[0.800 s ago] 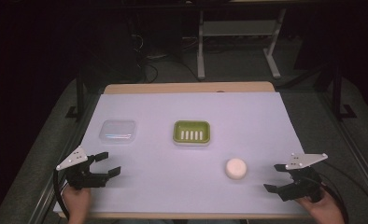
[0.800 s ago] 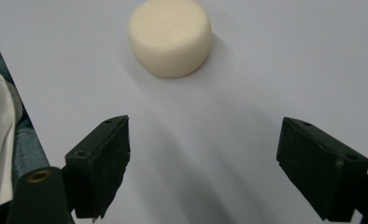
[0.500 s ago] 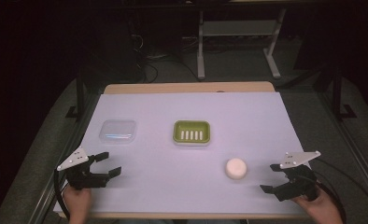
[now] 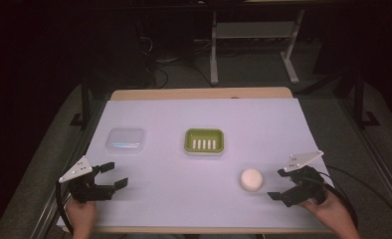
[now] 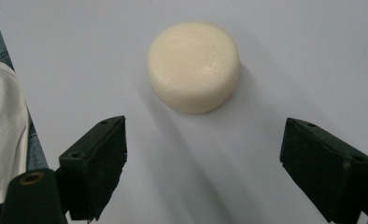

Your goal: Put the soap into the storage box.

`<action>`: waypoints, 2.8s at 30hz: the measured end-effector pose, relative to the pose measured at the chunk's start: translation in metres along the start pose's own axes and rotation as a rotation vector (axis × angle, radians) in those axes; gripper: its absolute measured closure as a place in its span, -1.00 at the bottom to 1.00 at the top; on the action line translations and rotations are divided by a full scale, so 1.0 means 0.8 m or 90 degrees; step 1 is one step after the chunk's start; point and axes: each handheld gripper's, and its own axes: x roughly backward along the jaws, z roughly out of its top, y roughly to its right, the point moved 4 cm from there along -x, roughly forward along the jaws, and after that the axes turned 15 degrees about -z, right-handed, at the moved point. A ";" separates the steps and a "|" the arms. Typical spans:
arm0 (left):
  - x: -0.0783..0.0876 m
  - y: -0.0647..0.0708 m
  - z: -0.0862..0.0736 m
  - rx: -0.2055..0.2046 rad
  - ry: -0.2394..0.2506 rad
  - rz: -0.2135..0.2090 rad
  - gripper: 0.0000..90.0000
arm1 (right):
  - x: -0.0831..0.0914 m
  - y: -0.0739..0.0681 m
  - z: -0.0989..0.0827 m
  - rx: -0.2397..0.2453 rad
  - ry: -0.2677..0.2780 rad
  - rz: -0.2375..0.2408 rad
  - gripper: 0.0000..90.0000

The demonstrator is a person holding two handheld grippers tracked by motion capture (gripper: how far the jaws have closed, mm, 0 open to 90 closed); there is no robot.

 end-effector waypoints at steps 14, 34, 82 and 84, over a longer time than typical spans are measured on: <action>0.000 0.001 0.000 0.003 0.000 0.002 -0.68 | -0.009 -0.003 0.020 0.023 -0.003 0.013 -0.68; 0.002 0.002 0.000 0.000 0.004 0.002 -0.68 | -0.021 -0.010 0.054 0.055 -0.006 0.029 -0.68; 0.003 0.001 0.003 -0.002 0.007 -0.003 -0.68 | -0.056 -0.023 0.056 0.070 -0.032 0.031 -0.69; 0.003 0.000 0.003 -0.004 0.005 -0.003 -0.68 | -0.061 -0.022 0.054 0.069 -0.033 0.025 -0.69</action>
